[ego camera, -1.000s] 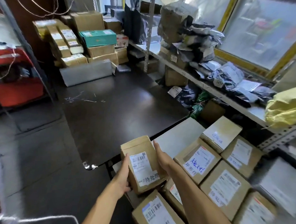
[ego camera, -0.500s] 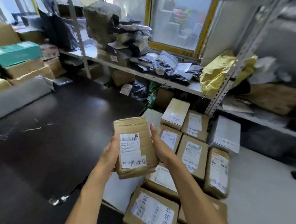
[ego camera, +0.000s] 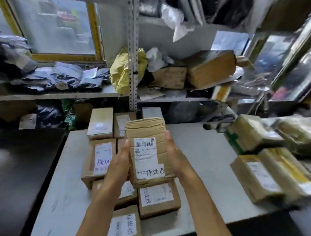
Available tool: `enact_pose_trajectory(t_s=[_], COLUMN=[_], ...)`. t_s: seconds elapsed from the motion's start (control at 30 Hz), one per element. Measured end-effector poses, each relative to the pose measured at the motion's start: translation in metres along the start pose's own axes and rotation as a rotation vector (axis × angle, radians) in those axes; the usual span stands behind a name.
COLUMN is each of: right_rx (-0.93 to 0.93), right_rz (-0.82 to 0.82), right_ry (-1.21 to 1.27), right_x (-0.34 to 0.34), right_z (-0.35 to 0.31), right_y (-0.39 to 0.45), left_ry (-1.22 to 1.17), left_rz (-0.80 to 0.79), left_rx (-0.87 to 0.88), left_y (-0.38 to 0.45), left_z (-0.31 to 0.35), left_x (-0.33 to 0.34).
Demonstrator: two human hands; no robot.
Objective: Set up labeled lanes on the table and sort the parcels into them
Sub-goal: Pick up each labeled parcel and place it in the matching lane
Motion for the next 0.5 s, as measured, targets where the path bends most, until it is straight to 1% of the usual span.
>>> enact_pose_trajectory(t_s=[0.1,0.27,0.33,0.5], right_rx=[0.007,0.022,0.009,-0.061], right_rz=[0.113,0.24,0.271,0.348], right_ry=[0.015,0.054,0.072,0.139], right_x=[-0.05,-0.121,-0.149,-0.227], right_z=[0.014,0.04,0.049,0.061], right_y=[-0.025,-0.071,-0.088,-0.139], left_ry=[0.076,0.198,0.227,0.251], left_rz=[-0.08,-0.197,-0.217,-0.202], left_rx=[-0.013,-0.026,-0.026,-0.029], left_y=[-0.01,-0.036,-0.048,-0.086], left_z=[-0.007,-0.02,-0.028,-0.05], left_x=[0.049,0.127,0.157,0.233])
Point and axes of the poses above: each hand's wrist, its own y-axis towards the middle knuckle, its own x-axis out of the palm, z = x × y, the point moved 3 cm from there along y, towards the middle knuckle, and after that the axes turned 13 degrees about -x, right-handed, at the moved point
